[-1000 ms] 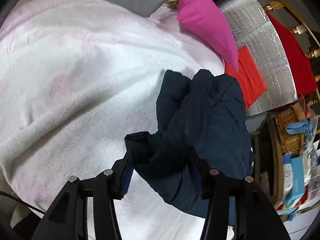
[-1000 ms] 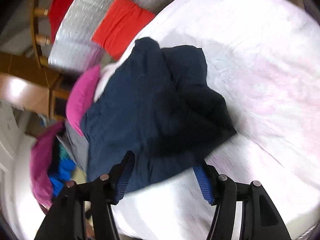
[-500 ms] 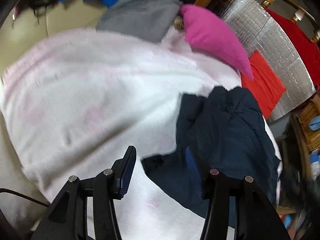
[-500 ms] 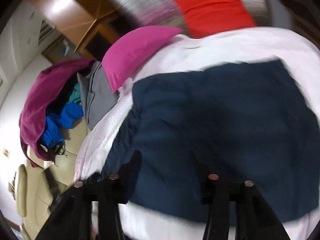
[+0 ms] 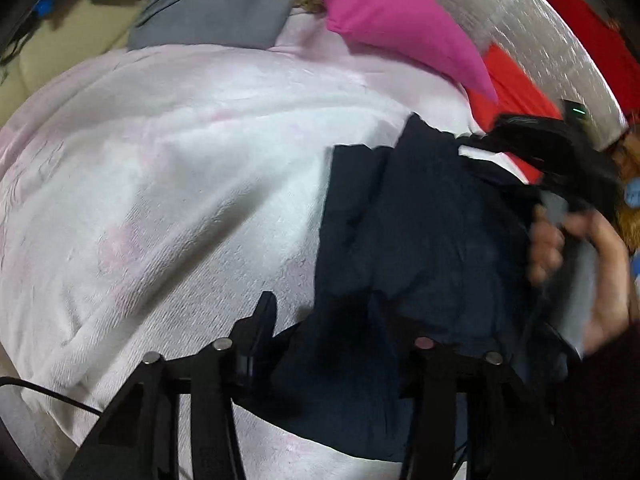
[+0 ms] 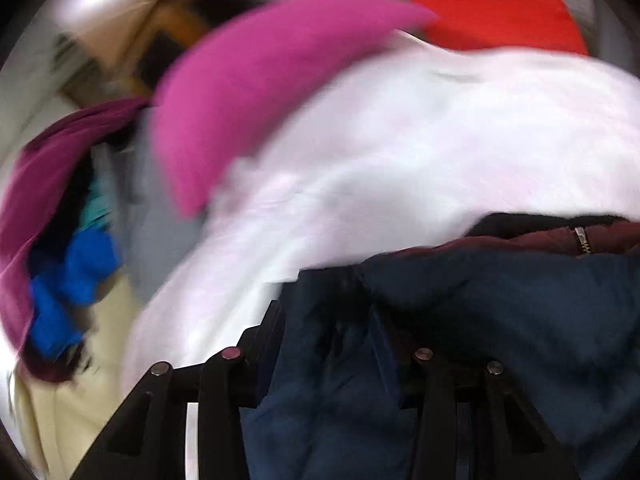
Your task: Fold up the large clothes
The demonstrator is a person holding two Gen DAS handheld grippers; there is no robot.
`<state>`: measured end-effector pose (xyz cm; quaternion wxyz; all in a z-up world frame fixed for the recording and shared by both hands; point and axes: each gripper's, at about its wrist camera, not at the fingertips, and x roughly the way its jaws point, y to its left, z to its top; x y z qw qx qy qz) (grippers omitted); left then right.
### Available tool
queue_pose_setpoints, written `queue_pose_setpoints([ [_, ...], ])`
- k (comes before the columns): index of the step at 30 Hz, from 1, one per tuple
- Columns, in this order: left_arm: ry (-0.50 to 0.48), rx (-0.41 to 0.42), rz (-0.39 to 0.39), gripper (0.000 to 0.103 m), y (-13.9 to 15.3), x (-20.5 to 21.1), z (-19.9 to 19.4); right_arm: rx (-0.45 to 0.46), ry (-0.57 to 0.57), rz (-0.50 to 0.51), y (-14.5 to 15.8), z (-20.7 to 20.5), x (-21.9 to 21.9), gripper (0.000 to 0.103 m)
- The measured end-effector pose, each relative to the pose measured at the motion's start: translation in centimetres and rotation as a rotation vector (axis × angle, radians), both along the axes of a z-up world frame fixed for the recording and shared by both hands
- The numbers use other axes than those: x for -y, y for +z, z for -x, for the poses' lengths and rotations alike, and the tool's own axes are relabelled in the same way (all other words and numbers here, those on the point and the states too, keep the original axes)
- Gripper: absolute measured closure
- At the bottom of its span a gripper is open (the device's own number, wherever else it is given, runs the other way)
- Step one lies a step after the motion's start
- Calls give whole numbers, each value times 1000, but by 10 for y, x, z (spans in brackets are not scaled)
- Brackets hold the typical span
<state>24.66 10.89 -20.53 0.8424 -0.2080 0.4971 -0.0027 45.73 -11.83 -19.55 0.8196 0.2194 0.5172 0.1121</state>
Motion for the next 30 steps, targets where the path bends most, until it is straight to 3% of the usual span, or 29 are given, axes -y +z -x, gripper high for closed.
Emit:
queue_pose_setpoints([
  [1,-7,3,-14,55,0,1,0,-20,-18,19,-11,-7,1,75],
  [3,-13,-1,-30,55,-1,2,-1,-33,-35,-5,-22,-11,7,75],
  [5,2,9,-25,55,2,0,-1,7,-52,-47,-13,-3,13,73],
  [9,22,91,-118,55,20,7,8,124,-72,-144,20,34,37,70],
  [11,18,147,-144,56,31,12,13,176,-80,-121,40,66,59,62],
  [13,6,189,-166,55,38,18,17,207,-97,-96,52,95,82,43],
  [14,-2,197,-164,55,39,20,19,223,-114,-70,57,115,100,43],
  [19,-24,154,-150,55,32,31,20,221,-228,-4,60,197,182,43],
  [24,-45,104,-234,54,19,44,16,151,-331,-8,27,258,241,43],
  [27,-74,95,-307,53,12,57,13,91,-359,-38,-4,269,256,61],
  [30,-82,129,-338,53,19,61,19,97,-349,-54,0,276,263,63],
])
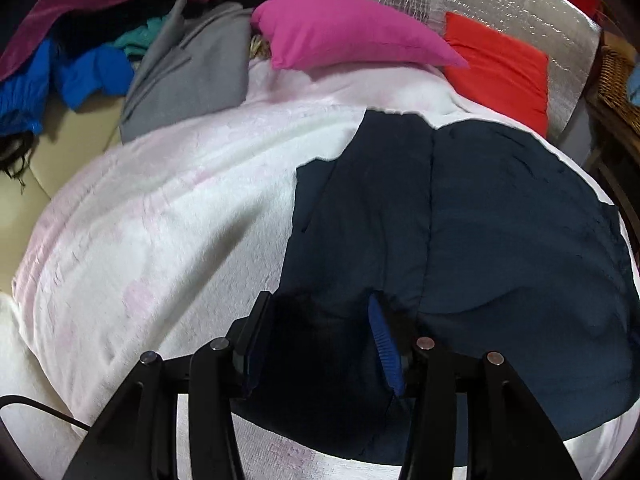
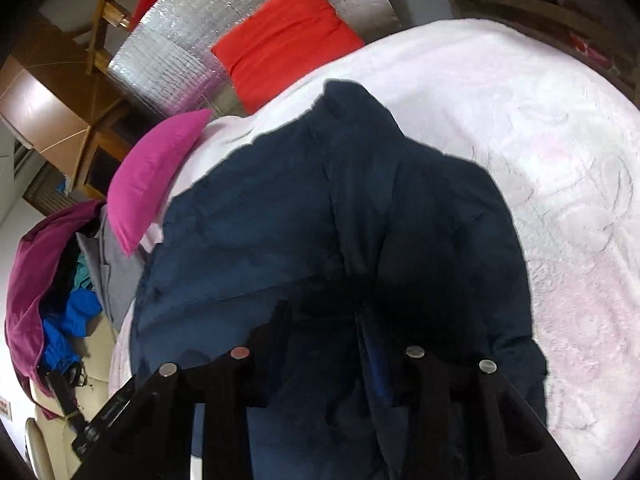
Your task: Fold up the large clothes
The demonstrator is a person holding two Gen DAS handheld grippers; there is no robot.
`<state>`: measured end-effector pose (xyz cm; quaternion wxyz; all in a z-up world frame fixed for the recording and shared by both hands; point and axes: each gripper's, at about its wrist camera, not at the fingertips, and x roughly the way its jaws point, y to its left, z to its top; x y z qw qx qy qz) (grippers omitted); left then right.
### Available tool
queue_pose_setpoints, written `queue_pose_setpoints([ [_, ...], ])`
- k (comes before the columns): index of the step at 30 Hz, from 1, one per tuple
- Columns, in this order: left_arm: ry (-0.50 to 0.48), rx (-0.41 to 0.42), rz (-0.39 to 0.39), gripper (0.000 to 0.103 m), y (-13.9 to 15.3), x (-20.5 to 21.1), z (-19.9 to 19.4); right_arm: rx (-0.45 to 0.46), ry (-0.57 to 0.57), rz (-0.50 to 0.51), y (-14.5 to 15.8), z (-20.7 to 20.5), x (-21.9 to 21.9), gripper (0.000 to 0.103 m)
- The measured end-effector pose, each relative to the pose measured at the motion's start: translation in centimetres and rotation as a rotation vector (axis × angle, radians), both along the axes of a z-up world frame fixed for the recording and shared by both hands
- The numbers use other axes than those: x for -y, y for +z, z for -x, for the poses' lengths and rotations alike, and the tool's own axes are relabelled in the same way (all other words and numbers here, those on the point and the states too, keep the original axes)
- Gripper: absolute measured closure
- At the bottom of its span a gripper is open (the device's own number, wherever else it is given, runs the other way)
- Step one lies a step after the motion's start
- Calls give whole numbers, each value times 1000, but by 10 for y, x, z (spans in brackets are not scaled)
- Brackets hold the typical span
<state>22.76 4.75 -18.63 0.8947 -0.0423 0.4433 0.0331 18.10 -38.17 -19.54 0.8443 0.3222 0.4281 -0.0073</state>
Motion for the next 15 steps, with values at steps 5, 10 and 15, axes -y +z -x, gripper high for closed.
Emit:
queue_pose_setpoints([
  [5,-66,142,-9,53,25,9,18,124,-41,-3,25,33,12,63],
  [10,-156,149,35,53,26,23,23,32,-36,40,8,41,13,63],
  [15,-195,199,31,53,33,31,29,-31,4,62,-11,24,6,62],
])
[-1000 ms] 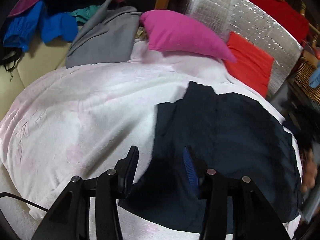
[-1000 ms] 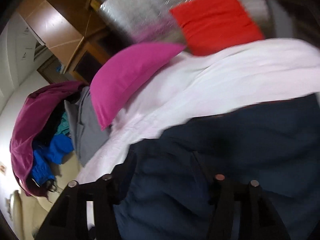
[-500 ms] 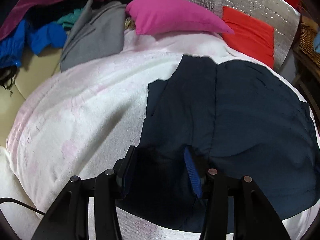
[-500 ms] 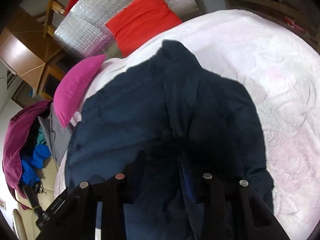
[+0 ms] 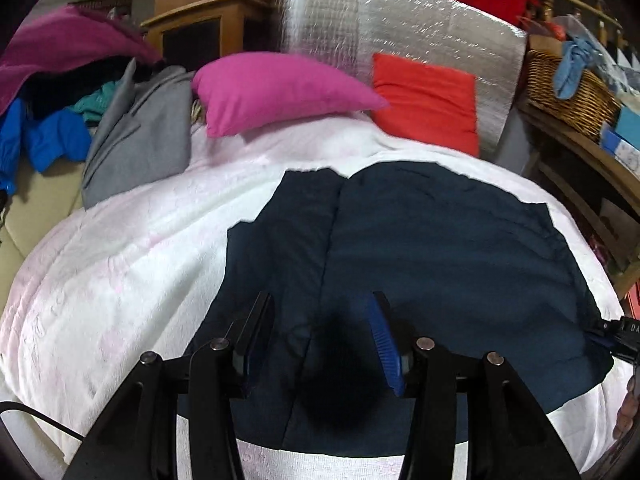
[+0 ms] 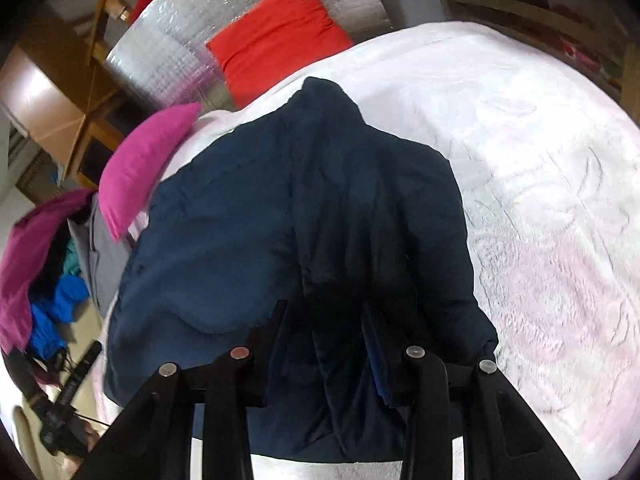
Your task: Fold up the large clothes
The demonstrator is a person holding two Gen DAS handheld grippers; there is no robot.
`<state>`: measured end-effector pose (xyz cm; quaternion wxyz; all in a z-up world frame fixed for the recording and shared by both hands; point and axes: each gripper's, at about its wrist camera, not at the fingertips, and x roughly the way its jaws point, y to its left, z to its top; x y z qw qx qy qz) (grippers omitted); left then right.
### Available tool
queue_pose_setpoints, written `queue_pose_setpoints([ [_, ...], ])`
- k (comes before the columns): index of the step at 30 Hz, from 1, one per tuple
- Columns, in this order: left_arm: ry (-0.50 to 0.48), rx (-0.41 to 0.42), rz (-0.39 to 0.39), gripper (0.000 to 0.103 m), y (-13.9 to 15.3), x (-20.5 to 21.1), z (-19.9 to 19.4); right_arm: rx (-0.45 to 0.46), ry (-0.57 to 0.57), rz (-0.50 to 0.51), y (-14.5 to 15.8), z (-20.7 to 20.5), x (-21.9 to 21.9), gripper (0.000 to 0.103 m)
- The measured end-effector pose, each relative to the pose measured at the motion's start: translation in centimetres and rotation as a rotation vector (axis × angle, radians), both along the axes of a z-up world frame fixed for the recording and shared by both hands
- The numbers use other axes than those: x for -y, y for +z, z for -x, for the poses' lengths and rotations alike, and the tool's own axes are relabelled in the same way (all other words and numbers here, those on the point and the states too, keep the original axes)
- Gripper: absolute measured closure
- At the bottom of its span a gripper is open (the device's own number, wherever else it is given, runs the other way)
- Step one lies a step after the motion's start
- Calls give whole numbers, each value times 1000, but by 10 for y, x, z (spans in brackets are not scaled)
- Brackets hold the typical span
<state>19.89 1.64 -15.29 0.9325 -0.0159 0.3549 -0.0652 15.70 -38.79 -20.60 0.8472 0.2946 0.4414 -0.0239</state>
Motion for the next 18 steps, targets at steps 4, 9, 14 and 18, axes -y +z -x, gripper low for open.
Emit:
queue_pose_setpoints([
  [4,-1,25,-9,53,2,0,2,53,-28,-45,8,8,8,63],
  [9,3,24,-18,53,0,0,0,115,-18,-31,20,13,5,63],
  [14,6,19,-34,53,-1,2,2,14,6,-26,-1,-4,1,62],
  [18,12,3,-40,52,-3,1,0,27,5,-52,0,-1,4,60],
])
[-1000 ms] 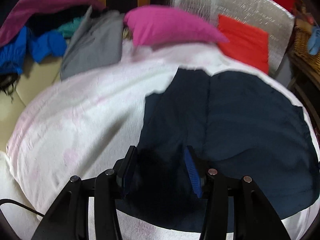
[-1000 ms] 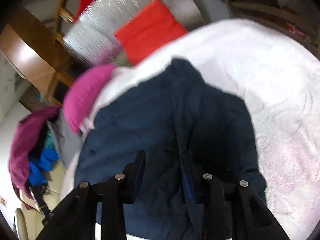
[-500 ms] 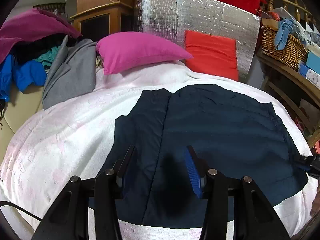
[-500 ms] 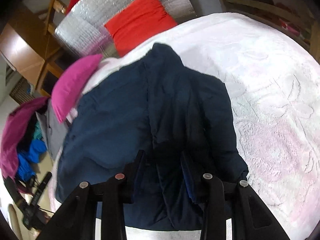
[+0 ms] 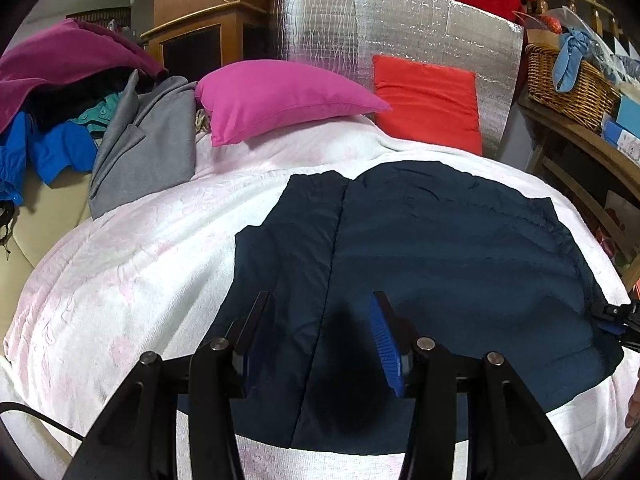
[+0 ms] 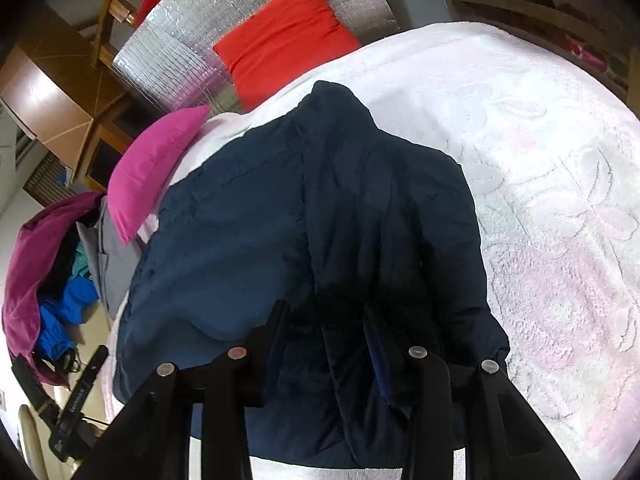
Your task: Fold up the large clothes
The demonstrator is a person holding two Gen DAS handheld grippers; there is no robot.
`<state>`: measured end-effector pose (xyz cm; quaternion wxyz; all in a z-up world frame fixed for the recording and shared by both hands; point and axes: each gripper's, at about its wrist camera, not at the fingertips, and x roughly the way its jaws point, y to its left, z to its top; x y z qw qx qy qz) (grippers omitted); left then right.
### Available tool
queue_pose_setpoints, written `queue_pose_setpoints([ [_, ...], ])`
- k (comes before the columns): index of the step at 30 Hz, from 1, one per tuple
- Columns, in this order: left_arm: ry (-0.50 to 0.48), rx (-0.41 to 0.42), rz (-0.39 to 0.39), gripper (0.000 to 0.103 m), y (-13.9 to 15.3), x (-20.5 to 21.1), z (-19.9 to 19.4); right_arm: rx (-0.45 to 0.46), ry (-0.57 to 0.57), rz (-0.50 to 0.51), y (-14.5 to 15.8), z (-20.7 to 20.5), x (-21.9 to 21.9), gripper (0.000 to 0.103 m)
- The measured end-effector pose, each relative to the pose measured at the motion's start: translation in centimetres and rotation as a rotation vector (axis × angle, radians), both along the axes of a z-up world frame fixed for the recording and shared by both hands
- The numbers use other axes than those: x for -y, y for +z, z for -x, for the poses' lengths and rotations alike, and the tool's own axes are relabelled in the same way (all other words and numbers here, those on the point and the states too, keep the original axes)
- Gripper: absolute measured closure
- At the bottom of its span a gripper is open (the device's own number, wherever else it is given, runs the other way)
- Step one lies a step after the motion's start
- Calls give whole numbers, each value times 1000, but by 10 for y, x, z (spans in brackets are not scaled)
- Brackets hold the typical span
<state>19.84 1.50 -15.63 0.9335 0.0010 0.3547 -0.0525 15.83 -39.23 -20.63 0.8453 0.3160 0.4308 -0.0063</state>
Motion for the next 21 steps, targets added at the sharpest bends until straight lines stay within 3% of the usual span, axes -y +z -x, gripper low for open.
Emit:
queue_pose_setpoints([
  [2,5,-4,-4,50,-1,0,0,10,-7,-27,1,2,4,58],
  [5,9,0,-17,48,0,0,1,47,-28,-30,9,9,8,47],
  [7,13,6,-27,39,0,-1,1,92,-50,1,20,15,10,46],
  [13,39,29,-75,36,3,-6,2,183,-147,-12,33,34,33,41],
  [17,83,58,-140,35,11,-9,13,221,-163,97,50,46,19,35],
  [19,116,75,-163,22,22,-10,27,242,-153,136,60,59,1,32],
  [21,126,87,-144,16,35,-12,44,240,-124,234,72,75,-27,28],
])
